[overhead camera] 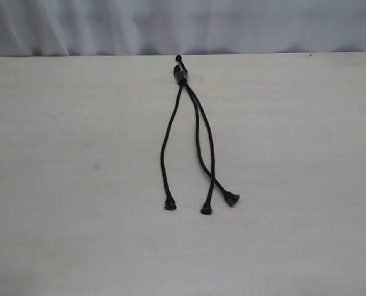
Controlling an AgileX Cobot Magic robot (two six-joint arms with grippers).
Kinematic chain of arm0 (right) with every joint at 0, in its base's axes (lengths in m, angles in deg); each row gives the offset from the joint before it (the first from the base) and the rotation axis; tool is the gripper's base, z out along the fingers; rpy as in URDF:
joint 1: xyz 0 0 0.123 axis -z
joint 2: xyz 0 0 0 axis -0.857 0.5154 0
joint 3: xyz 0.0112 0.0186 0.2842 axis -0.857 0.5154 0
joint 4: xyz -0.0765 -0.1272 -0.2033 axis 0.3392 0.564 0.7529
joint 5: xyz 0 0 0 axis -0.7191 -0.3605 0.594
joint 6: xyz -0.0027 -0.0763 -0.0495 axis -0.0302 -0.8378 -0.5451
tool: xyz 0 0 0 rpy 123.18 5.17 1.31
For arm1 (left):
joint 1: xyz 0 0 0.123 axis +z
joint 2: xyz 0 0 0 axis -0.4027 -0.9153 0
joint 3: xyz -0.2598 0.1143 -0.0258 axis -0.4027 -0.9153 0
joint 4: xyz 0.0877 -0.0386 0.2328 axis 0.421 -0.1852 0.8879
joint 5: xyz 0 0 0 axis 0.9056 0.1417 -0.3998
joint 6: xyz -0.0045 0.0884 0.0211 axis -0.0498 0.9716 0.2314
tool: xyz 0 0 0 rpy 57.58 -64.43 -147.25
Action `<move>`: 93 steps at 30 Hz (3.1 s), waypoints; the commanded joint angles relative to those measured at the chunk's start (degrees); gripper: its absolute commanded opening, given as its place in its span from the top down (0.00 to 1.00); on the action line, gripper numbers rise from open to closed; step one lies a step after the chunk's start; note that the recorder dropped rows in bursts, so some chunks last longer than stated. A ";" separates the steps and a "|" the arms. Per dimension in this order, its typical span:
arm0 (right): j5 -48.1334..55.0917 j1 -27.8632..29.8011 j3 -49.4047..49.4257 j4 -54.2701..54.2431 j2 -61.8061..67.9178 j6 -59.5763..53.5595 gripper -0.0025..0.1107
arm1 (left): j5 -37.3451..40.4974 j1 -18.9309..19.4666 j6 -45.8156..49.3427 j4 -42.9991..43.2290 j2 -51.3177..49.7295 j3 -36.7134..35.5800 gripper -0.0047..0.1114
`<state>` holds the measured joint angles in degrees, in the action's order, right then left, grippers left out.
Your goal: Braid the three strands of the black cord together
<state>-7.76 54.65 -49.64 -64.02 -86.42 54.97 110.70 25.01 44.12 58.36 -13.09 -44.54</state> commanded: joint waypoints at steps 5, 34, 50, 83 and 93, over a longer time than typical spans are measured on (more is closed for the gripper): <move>-0.69 0.21 0.06 -0.09 -0.15 -0.10 0.94 | -0.44 0.02 0.45 1.57 0.12 -0.10 0.96; -49.75 0.21 0.06 -3.18 -0.15 -5.94 0.94 | -29.83 0.02 0.45 3.36 0.12 -0.10 0.96; -48.29 0.21 -1.13 -32.61 0.97 -27.29 0.94 | -18.00 0.14 10.27 -7.32 -26.33 21.24 0.96; 16.60 -9.78 -33.97 -32.60 76.00 -22.91 0.94 | -0.49 -17.66 16.36 -28.77 -96.04 42.99 0.96; 8.33 -24.36 -53.61 -20.96 98.52 -13.05 0.88 | 0.83 -20.04 7.85 -26.73 -94.34 42.99 0.96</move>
<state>0.54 31.85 -97.84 -89.13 7.24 38.74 110.67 4.39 52.86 30.53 -109.11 -1.19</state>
